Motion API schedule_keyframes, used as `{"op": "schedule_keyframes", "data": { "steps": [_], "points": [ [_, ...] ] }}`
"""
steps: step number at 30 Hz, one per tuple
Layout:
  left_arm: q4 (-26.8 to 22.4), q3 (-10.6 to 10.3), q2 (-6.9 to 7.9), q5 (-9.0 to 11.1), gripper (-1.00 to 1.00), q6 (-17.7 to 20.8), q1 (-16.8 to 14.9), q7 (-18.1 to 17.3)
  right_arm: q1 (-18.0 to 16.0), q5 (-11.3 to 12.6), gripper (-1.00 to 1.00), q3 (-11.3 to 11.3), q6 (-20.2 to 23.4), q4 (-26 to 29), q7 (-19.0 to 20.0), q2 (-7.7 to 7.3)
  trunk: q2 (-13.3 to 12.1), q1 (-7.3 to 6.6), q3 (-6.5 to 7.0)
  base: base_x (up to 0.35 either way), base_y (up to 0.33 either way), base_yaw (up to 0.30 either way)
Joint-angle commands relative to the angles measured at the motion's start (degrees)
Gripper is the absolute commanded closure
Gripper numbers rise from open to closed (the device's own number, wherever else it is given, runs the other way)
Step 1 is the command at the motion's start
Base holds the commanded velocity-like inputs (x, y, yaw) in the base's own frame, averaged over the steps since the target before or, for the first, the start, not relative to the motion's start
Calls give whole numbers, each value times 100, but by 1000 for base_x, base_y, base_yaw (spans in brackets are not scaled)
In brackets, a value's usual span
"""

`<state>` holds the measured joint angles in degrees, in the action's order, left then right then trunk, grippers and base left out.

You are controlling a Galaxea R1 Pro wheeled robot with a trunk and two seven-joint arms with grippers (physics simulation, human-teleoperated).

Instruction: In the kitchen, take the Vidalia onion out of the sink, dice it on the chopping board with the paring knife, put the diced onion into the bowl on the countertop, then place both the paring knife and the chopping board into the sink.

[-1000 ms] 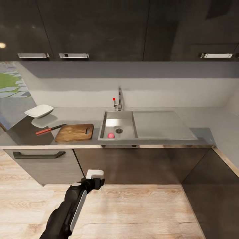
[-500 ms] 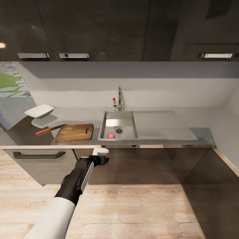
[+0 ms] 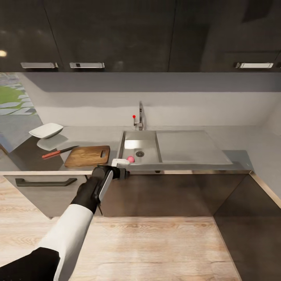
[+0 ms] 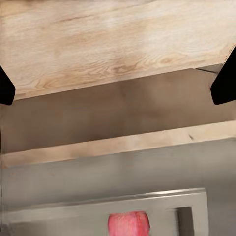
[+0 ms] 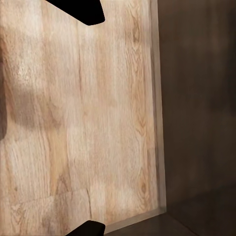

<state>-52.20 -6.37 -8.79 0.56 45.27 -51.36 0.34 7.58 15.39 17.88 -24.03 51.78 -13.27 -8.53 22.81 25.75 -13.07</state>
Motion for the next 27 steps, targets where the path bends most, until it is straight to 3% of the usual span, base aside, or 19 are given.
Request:
{"op": "schedule_keyframes", "data": {
  "steps": [1,9,16,17,18,27],
  "points": [
    [-1,-3,0,5,-100,46,-41,3,-2,43,-100,31,-17,8,-36,-9,11,4,-10,0,0,0],
    [128,1,-6,8,-100,124,-519,9,-2,43,-100,31,-19,8,-36,-9,11,4,-10,0,0,0],
    [1038,-4,-38,16,-100,124,-1249,2,-2,44,-100,31,-19,7,-36,-9,11,4,-10,0,0,0],
    [1408,-4,-48,21,-100,122,-1645,-2,-2,43,-100,31,-17,8,-36,-9,11,4,-10,0,0,0],
    [1494,-4,-52,22,-100,122,-1771,-2,-2,43,-100,31,-16,8,-36,-9,11,4,-10,0,0,0],
    [1822,-8,-86,23,-100,114,-2295,-3,-2,46,-100,31,-15,8,-36,-9,11,4,-10,0,0,0]
  ]
}}
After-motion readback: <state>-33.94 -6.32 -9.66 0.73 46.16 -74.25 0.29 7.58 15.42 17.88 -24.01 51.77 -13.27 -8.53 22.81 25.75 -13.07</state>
